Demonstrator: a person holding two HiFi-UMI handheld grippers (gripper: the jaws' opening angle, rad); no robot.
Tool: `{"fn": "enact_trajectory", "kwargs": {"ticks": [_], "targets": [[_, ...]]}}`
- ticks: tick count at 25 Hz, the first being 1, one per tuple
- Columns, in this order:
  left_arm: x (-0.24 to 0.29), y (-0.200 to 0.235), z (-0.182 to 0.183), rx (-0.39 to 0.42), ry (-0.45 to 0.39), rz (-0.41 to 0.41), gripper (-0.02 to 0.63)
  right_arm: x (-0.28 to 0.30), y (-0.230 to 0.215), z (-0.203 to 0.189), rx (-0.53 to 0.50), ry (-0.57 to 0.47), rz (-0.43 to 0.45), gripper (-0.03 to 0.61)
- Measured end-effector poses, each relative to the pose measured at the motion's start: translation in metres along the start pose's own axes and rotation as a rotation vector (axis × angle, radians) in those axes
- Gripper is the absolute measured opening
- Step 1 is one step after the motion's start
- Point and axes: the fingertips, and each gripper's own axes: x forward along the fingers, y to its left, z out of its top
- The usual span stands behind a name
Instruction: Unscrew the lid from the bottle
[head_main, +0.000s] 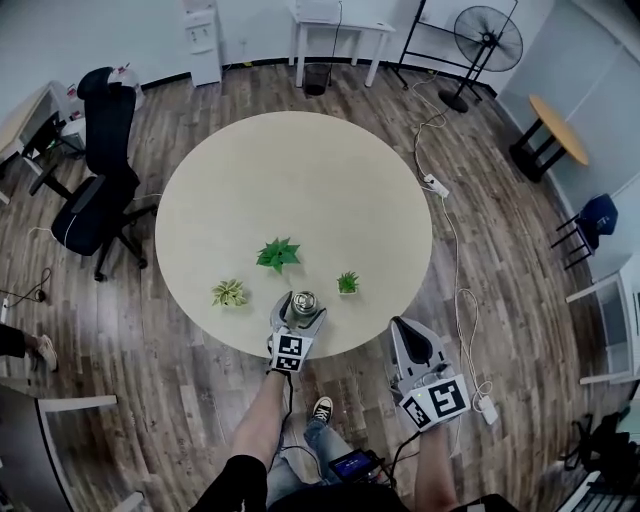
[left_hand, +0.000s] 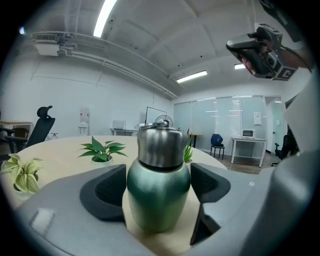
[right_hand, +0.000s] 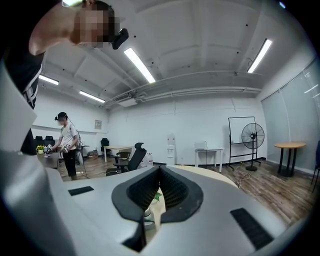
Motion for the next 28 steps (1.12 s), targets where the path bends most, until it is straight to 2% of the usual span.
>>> {"fn": "enact_trajectory", "kwargs": {"ticks": [1, 2, 10, 14, 19, 22, 28], "targets": [[0.001, 0.002, -0.002, -0.002, 0.006, 0.005, 0.382, -0.001, 0.000, -0.002, -0.001, 0.003, 0.001, 0.005], [0.002, 0.002, -0.004, -0.005, 0.006, 0.010, 0.376, -0.002, -0.001, -0.004, -0.004, 0.009, 0.002, 0.005], [0.009, 0.003, -0.017, -0.024, 0.046, 0.001, 0.379, -0.010, -0.011, -0.012, 0.011, 0.020, -0.008, 0.005], [0.004, 0.001, -0.005, -0.039, 0.057, -0.038, 0.374, -0.011, -0.010, -0.012, 0.011, 0.020, -0.001, 0.005], [-0.019, -0.008, 0.060, 0.008, 0.010, -0.089, 0.374, -0.014, -0.008, 0.005, 0.041, -0.028, 0.011, 0.005], [-0.044, -0.022, 0.120, 0.048, -0.002, -0.162, 0.374, -0.013, 0.000, 0.027, 0.050, -0.082, 0.024, 0.005], [-0.109, -0.049, 0.247, 0.069, -0.048, -0.261, 0.374, -0.013, 0.019, 0.086, 0.052, -0.197, 0.040, 0.005]]}}
